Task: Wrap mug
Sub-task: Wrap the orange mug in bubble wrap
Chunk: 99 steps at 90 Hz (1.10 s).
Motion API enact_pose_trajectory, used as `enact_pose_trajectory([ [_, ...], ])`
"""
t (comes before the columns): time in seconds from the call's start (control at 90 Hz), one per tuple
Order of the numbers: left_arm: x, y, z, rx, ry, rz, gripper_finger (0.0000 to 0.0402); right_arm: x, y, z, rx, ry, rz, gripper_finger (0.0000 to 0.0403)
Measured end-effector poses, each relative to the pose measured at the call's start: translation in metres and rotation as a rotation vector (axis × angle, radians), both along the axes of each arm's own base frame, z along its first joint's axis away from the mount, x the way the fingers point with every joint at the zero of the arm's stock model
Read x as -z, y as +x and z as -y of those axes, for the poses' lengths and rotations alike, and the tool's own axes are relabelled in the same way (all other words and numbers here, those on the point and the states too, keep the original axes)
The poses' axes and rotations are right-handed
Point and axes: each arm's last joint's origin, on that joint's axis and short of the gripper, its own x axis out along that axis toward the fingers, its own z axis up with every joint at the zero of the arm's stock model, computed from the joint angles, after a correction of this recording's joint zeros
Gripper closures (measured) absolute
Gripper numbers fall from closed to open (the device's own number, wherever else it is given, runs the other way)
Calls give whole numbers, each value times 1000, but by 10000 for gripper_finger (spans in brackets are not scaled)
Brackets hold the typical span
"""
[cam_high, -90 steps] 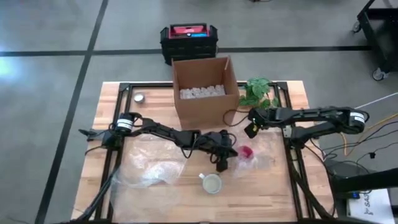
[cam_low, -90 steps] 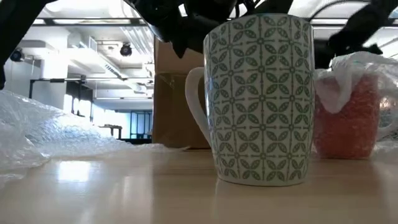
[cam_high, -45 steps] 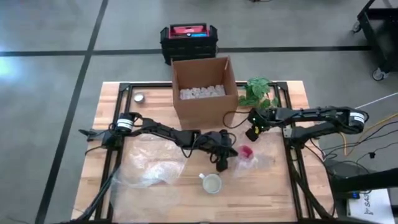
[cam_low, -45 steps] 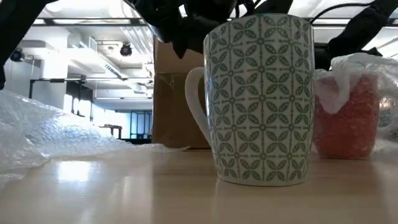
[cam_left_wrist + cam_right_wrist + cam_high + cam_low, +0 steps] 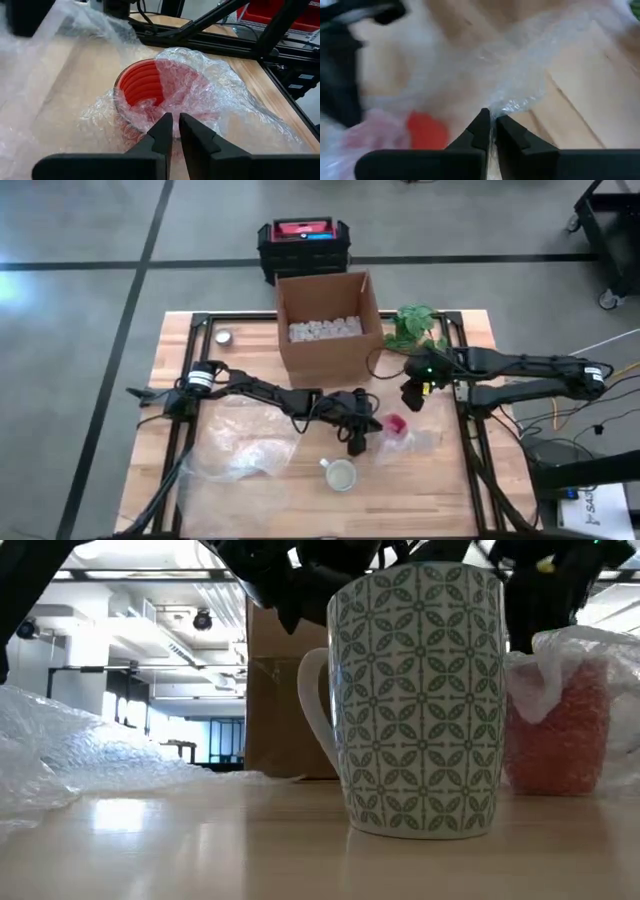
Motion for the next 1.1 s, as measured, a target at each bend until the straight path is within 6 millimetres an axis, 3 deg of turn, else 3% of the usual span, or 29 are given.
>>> enact_pose_trajectory([
  [0.222, 0, 0, 0, -2, -5, -1, 381, -27, -3, -22, -127, 36, 115, 403],
  [0.356, 0, 0, 0, -1, -5, -1, 381, -30, -3, -35, -189, 56, 129, 403],
  [0.567, -1, 0, 0, -6, -10, 5, 381, -17, 8, -40, -215, 50, 48, 403],
  [0.8, -1, 0, 0, -11, -22, 7, 381, -5, 27, -54, -357, 64, 34, 403],
  [1.1, -1, 0, -1, -16, -27, 7, 381, 32, 46, -69, -415, 55, -160, 403],
])
